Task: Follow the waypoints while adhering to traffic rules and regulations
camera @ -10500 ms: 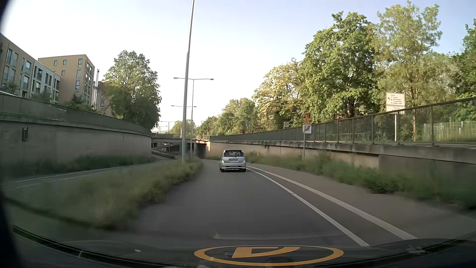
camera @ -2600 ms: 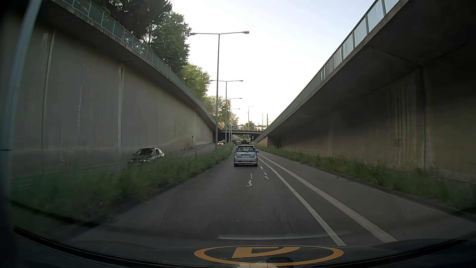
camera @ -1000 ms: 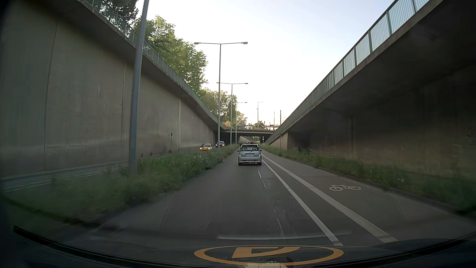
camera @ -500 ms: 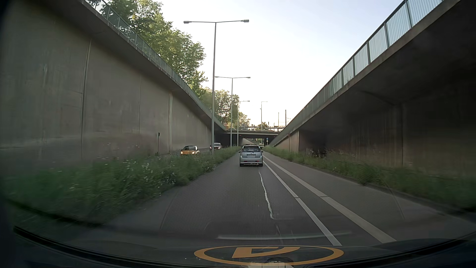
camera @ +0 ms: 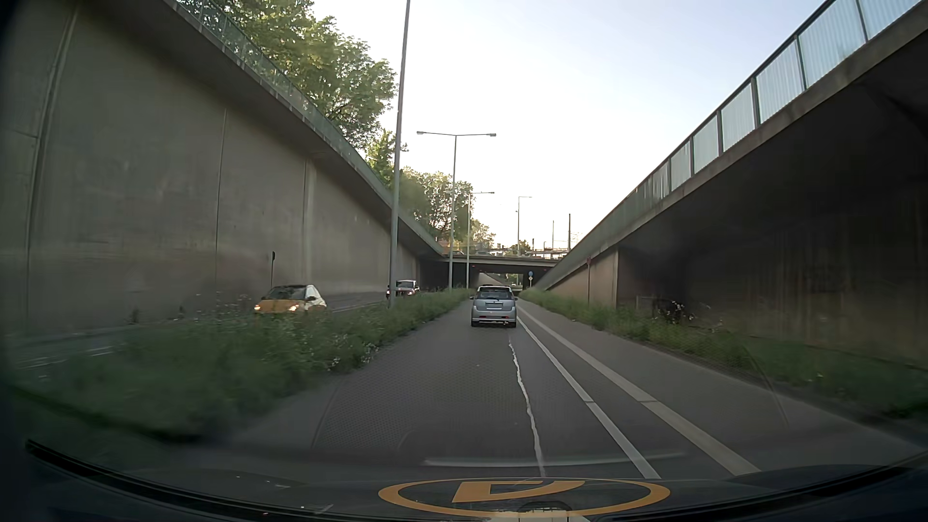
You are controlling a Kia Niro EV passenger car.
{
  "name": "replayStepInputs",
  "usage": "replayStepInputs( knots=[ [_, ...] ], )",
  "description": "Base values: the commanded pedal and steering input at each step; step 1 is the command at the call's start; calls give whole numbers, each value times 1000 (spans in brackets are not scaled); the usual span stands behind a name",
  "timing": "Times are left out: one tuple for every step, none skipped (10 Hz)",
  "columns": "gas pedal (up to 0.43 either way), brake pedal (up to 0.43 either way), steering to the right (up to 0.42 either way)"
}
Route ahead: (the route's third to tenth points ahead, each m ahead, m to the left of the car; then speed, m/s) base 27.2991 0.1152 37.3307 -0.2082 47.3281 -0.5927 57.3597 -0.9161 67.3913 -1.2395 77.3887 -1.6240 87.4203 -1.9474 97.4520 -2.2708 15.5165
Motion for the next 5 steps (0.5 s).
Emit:
replayStepInputs(
  knots=[
    [130, 0, -7],
    [110, 0, -6],
    [110, 0, -6],
    [110, 0, -4],
    [110, 0, -3]
  ],
)
